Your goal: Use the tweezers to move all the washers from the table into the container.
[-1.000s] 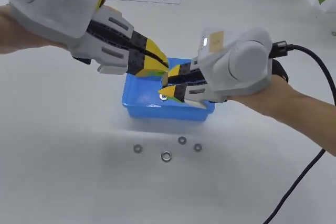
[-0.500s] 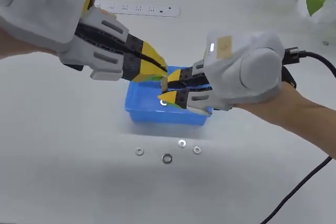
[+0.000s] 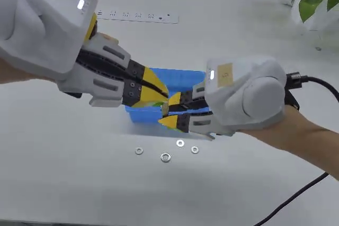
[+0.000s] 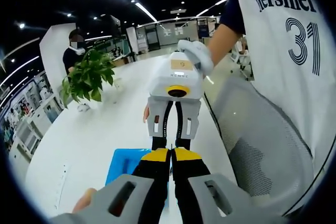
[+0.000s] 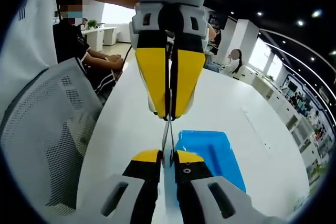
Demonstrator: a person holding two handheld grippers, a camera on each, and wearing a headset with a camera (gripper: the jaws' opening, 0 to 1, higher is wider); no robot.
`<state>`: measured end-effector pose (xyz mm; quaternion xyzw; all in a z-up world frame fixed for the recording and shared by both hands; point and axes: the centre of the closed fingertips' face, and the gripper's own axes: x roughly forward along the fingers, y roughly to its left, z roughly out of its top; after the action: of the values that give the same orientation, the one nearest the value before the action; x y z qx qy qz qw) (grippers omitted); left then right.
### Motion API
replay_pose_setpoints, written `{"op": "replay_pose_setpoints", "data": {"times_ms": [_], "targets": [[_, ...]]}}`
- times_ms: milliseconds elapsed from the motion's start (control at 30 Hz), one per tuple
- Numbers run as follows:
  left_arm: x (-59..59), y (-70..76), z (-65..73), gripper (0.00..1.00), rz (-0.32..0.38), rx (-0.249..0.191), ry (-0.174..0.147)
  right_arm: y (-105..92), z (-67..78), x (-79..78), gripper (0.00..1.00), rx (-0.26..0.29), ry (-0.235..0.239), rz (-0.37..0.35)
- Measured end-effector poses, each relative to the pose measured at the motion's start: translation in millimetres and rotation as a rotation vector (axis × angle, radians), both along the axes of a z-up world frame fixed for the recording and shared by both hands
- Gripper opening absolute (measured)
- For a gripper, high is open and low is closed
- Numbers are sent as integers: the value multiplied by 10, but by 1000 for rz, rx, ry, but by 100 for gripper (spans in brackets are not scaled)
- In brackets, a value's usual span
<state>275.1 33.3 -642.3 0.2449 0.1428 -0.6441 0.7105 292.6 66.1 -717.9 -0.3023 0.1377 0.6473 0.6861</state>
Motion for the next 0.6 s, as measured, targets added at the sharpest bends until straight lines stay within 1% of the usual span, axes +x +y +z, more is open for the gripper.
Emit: {"op": "replay_pose_setpoints", "data": {"times_ms": [167, 267, 433, 500, 600], "targets": [[-120, -8, -122, 5, 4, 0, 34, -2, -130, -155, 11, -16, 25, 14], [-173, -7, -190, 5, 6, 1, 54, -11, -198, -226, 11, -22, 44, 17], [-226, -8, -299, 5, 17, -6, 85, -21, -306, -323, 11, -32, 74, 19], [-248, -11, -336, 5, 21, -7, 106, -26, -353, -369, 11, -37, 84, 23], [-268, -14, -402, 5, 19, -1, 122, -34, -403, -409, 11, -46, 86, 29]]}}
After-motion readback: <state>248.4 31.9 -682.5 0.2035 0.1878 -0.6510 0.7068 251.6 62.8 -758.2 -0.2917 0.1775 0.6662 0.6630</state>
